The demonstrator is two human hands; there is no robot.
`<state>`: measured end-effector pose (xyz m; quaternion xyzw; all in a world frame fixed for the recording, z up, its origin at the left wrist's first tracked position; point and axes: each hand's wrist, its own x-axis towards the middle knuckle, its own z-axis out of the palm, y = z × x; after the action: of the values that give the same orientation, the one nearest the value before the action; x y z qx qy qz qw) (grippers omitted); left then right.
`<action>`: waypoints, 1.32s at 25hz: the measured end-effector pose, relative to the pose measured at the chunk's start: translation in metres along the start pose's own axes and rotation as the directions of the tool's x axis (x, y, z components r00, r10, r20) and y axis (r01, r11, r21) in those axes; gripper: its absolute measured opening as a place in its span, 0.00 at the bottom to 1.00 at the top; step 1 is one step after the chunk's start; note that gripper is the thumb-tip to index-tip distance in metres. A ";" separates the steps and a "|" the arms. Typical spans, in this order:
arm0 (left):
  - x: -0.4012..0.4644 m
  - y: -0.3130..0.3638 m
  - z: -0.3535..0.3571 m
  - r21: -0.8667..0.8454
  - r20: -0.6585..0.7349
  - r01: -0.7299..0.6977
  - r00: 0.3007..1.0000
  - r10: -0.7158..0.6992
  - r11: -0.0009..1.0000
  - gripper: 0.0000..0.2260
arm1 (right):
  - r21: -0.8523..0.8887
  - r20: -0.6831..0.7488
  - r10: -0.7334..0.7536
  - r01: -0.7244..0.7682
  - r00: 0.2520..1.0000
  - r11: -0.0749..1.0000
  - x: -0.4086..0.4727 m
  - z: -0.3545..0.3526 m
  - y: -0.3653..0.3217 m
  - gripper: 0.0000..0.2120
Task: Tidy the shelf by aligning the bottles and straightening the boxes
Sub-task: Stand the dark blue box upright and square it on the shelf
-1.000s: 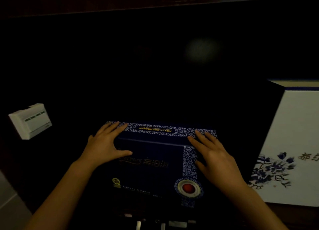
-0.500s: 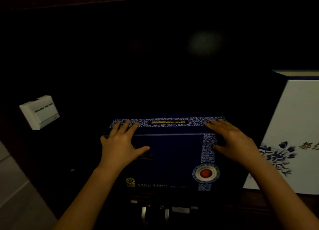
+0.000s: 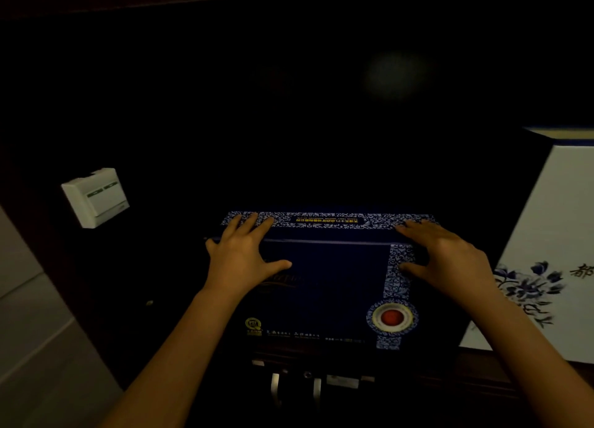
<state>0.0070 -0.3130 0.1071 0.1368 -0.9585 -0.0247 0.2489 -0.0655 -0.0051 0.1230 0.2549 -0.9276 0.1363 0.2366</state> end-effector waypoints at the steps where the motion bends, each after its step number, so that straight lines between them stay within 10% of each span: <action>1: 0.002 0.001 0.001 -0.006 0.000 -0.006 1.000 0.006 1.000 0.40 | 0.000 0.000 0.003 -0.003 1.000 1.000 0.000 0.000 0.001 0.33; 16: -0.014 0.041 -0.014 0.185 0.070 -0.020 0.998 0.007 0.983 0.35 | -0.033 0.078 -0.046 0.049 0.996 0.998 -0.016 -0.023 -0.002 0.30; 33: -0.197 0.415 -0.078 -0.267 0.129 -0.213 0.959 0.254 0.940 0.34 | -0.008 0.077 -0.011 0.011 0.997 1.000 -0.259 -0.195 0.253 0.28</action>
<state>0.1065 0.1418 0.1310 -0.0132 -0.9740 -0.1268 0.1870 0.0666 0.3846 0.1239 0.2642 -0.9352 0.1214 0.2023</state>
